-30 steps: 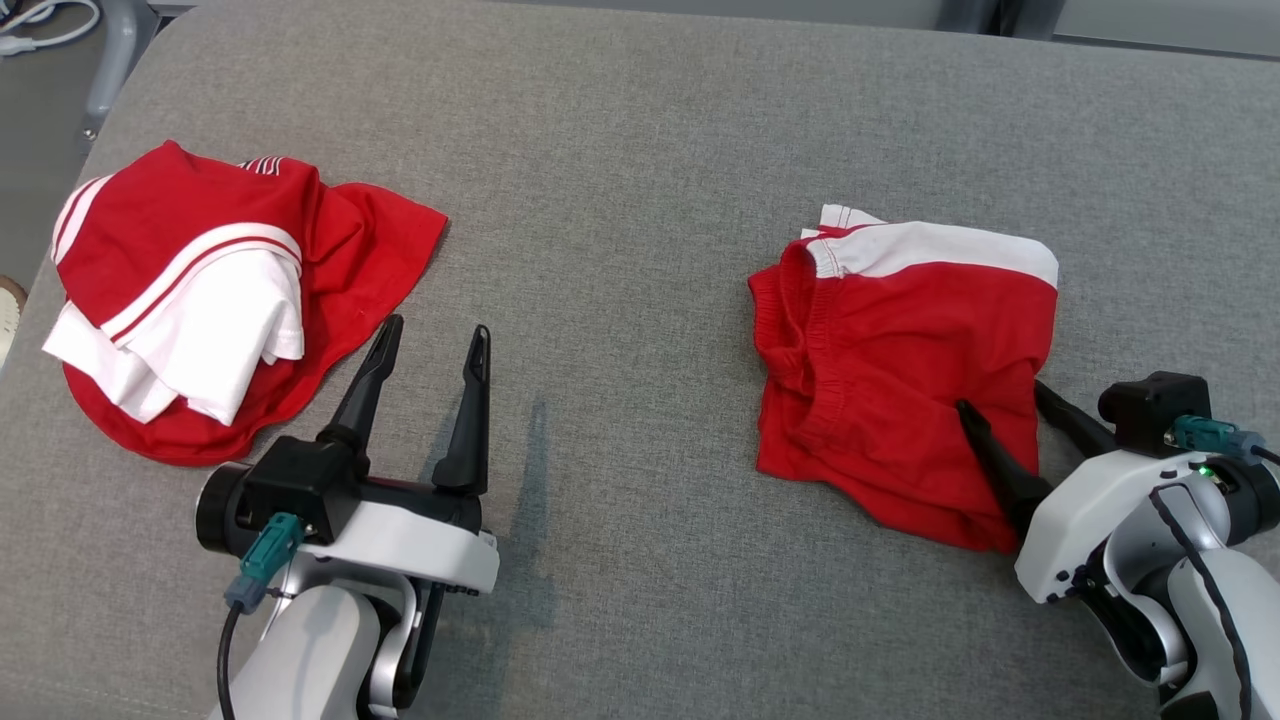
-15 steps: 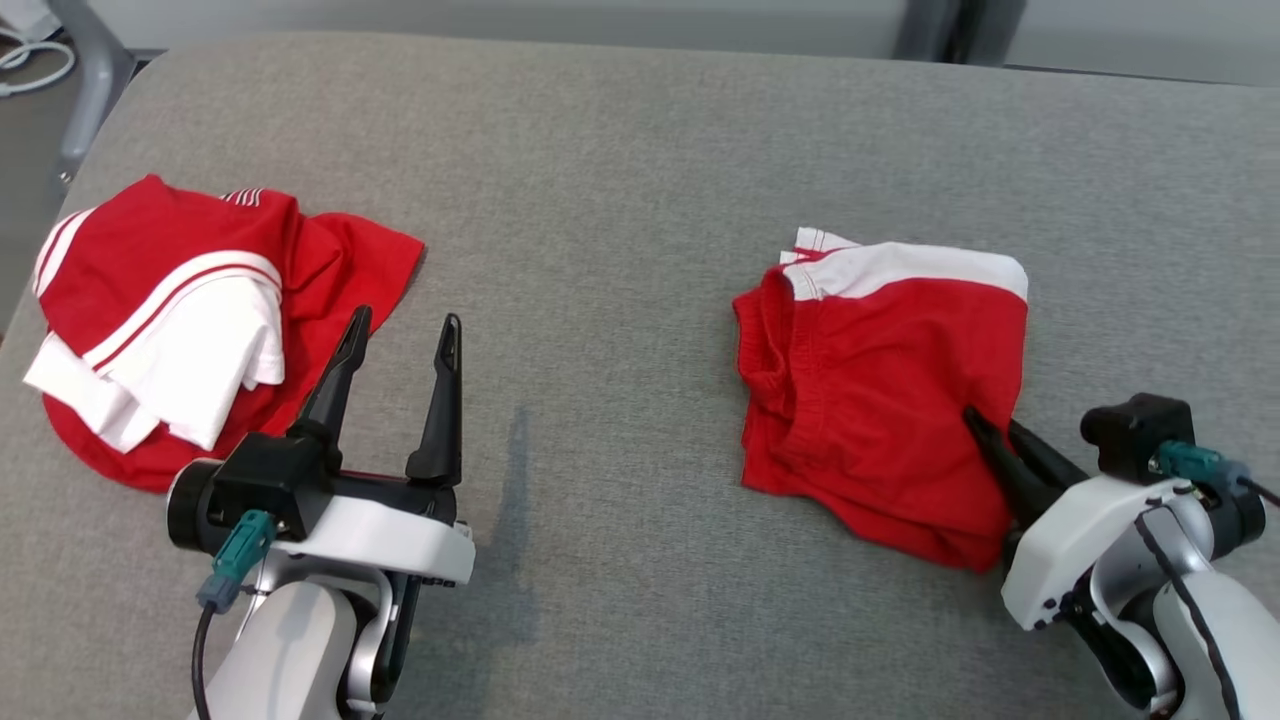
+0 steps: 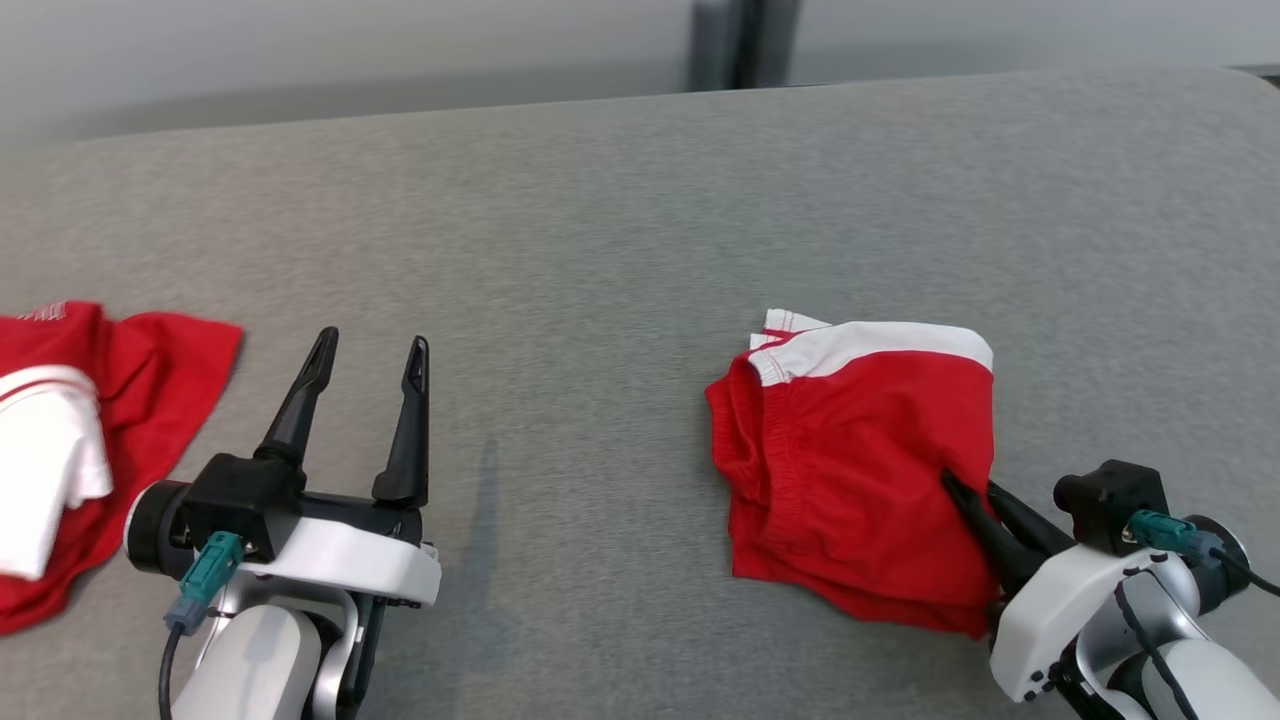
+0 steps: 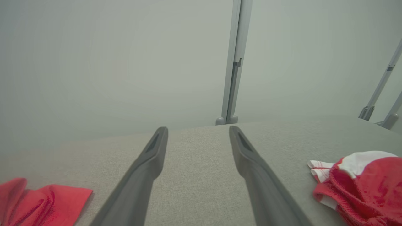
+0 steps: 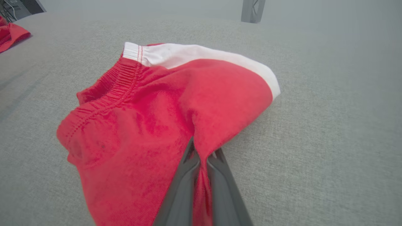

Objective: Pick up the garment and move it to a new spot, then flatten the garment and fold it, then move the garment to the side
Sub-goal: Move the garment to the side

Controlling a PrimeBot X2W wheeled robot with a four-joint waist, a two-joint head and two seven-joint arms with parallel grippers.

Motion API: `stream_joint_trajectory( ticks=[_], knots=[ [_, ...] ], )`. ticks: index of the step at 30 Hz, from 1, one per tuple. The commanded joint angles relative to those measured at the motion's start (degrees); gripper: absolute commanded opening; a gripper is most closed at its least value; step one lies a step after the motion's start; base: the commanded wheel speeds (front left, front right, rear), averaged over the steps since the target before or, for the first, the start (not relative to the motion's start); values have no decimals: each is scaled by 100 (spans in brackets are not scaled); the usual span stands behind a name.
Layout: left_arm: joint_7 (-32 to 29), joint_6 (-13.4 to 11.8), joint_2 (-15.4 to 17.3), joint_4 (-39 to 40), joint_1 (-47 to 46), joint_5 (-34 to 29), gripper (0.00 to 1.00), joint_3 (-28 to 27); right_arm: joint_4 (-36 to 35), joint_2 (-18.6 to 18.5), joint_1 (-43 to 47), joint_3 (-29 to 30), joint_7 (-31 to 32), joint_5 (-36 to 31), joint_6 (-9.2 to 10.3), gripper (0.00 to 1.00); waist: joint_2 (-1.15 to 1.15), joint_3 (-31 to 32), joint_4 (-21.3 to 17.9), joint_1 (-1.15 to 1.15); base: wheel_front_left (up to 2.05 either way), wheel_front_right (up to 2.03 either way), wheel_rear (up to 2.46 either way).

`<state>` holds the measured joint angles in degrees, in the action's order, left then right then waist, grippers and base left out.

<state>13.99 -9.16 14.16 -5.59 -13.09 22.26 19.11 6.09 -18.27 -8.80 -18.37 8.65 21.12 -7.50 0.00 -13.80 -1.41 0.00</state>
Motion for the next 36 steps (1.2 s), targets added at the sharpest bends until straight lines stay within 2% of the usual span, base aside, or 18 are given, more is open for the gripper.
stream_joint_trajectory(
  ticks=[1, 7, 15, 25, 30, 31, 32, 33, 36],
  knots=[
    [-44, -30, 69, 56, 0, -49, 100, -32, -12, -76, -75, -31, -86, -29, 1, 0, 0, -14, -413, 0, 0, 0, 0],
    [-225, -45, 197, 276, -172, -115, 100, -2, 399, -496, -718, -343, -425, -106, 1, 0, 0, -274, -1017, 0, 0, 0, 0],
    [-523, 23, 414, 552, -520, -294, 100, 116, 1548, -1165, -2114, -686, -1213, -16, 2, 0, 0, -776, -1566, 0, 0, 0, 0],
    [-843, 208, 465, 778, -1208, -539, 100, 412, 3384, -1623, -3589, -1024, -2061, -97, 2, 0, 0, -1487, -1697, 0, 0, 0, 0],
    [-915, 267, 461, 782, -1403, -597, 100, 512, 4213, -1580, -4133, -1271, -2292, -183, 1, 0, 0, -1672, -1693, 0, 0, 0, 0],
    [-919, 275, 456, 779, -1435, -603, 100, 527, 4379, -1586, -4224, -1278, -2313, -211, 2, 29, 0, -1697, -1684, 0, 0, 0, 0],
    [-914, 278, 454, 777, -1467, -606, 100, 534, 4503, -1558, -4304, -1263, -2343, -200, 2, 49, 0, -1720, -1676, 0, 0, 0, 0],
    [-915, 281, 454, 775, -1492, -613, 100, 540, 4658, -1528, -4392, -1218, -2361, -202, 2, 100, 0, -1740, -1668, 0, 0, 0, 0],
    [-907, 285, 455, 755, -1508, -613, 100, 546, 4931, -1464, -4494, -1123, -2382, -247, 2, 100, 0, -1757, -1652, 0, 0, 0, 0]
  ],
)
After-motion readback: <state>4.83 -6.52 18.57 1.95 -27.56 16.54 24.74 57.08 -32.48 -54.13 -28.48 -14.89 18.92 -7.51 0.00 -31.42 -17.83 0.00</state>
